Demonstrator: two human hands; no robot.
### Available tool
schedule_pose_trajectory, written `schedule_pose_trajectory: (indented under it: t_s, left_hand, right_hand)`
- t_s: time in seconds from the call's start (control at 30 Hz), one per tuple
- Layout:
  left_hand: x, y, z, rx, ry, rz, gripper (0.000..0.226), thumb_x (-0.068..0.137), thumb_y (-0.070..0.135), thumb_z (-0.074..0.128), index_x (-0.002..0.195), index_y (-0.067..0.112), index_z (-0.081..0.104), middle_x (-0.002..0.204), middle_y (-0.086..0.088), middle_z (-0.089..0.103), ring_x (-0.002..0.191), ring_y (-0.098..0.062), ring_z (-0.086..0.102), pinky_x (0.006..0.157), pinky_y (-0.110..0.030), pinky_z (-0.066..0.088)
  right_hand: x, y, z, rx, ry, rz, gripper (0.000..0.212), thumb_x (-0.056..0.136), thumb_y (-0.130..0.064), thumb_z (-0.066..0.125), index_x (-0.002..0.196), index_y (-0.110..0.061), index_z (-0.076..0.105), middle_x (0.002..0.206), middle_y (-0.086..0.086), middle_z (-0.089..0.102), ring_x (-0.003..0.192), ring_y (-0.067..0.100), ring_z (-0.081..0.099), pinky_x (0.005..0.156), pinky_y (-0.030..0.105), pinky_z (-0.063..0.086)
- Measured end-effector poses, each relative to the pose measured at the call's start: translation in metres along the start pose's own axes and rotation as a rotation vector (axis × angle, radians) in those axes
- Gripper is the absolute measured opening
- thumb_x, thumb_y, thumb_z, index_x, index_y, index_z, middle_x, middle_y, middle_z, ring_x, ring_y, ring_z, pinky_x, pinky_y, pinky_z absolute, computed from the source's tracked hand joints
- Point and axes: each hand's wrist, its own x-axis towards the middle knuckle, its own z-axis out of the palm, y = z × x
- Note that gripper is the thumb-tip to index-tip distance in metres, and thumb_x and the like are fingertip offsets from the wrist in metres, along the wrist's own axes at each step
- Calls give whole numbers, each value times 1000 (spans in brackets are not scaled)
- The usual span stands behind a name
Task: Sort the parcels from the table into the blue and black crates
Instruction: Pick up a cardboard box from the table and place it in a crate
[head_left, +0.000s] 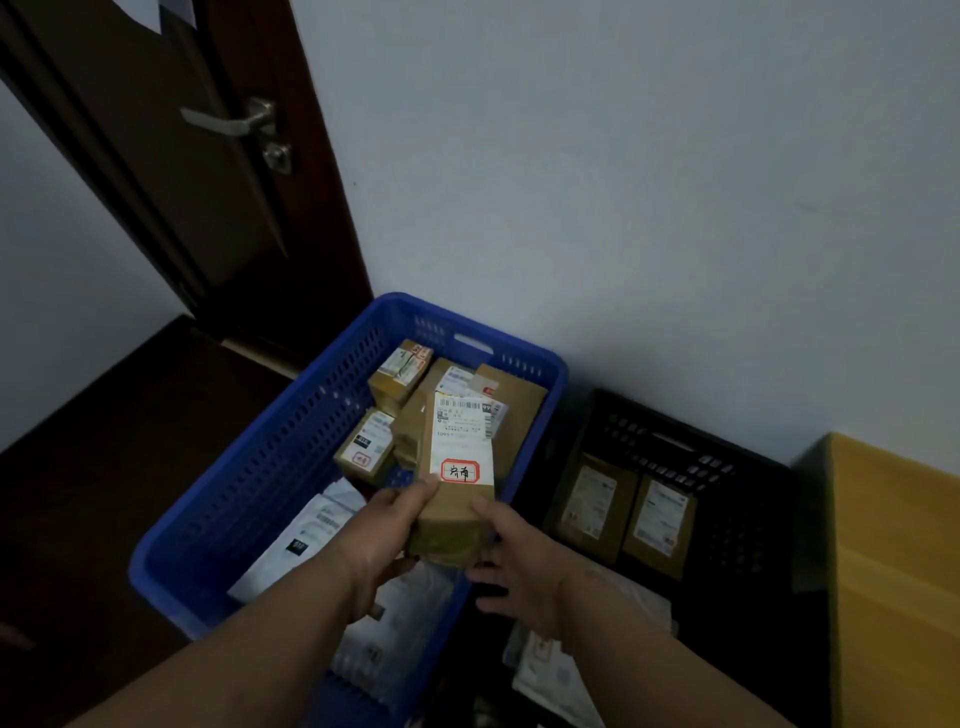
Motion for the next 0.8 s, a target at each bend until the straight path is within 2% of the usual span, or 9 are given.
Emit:
schedule_pose_trajectory:
  t_s: [0.1, 0.3, 0.37, 0.47, 0.6, 0.7, 0.8]
  left_hand:
    - [26, 9, -28, -24, 27, -8, 42, 89, 51, 59, 124, 26, 57, 112, -1, 68, 105, -20, 63, 82, -33, 54]
    - [80, 13, -87, -41, 9, -79, 27, 93, 43, 58, 114, 26, 61, 101, 1, 72, 92, -14, 67, 65, -25, 52]
    - [106, 13, -108, -9, -2, -81, 25, 94, 41, 57, 113, 27, 62, 103, 1, 70, 96, -14, 65, 73, -28, 52]
    - [147, 12, -139, 85, -38, -63, 31, 93, 44, 54, 119, 28, 62, 114, -2, 68, 104, -20, 64, 95, -42, 50]
    - [193, 11, -175, 255, -35, -32, 48, 91, 55, 49, 136, 38, 51, 132, -2, 57, 114, -22, 58, 99, -44, 47]
    - [225, 9, -193, 392, -27, -21, 65, 83, 67, 47, 142, 40, 44, 143, -6, 48, 125, -28, 50, 107, -45, 41]
    - [250, 3, -198, 503, 12, 47, 49, 95, 53, 44, 140, 34, 48, 139, -5, 54, 120, -24, 54, 105, -42, 44]
  right_hand:
    - [35, -17, 23, -7, -14, 32, 49, 76, -69, 61, 115, -39, 57, 121, -4, 64, 112, 18, 59, 82, 38, 50]
    - [104, -30, 68, -4, 20, 95, 55, 78, -69, 59, 123, -39, 52, 120, -5, 59, 109, 16, 54, 79, 36, 46]
    - [129, -35, 85, 20, 51, 96, 52, 79, -67, 60, 123, -38, 54, 119, -4, 61, 109, 17, 56, 79, 34, 48]
    - [169, -40, 111, 79, 91, 88, 47, 83, -61, 60, 123, -36, 58, 118, -2, 64, 107, 20, 59, 76, 32, 52]
    - [224, -45, 141, 171, 160, 66, 38, 94, -48, 54, 128, -30, 55, 117, 1, 64, 93, 21, 61, 67, 30, 51]
    - [258, -46, 153, 236, 213, 45, 32, 97, -38, 51, 128, -30, 53, 116, 3, 64, 91, 22, 62, 68, 31, 51]
    - [287, -45, 158, 261, 253, 39, 29, 97, -30, 52, 126, -30, 53, 116, 5, 62, 93, 21, 61, 69, 32, 51]
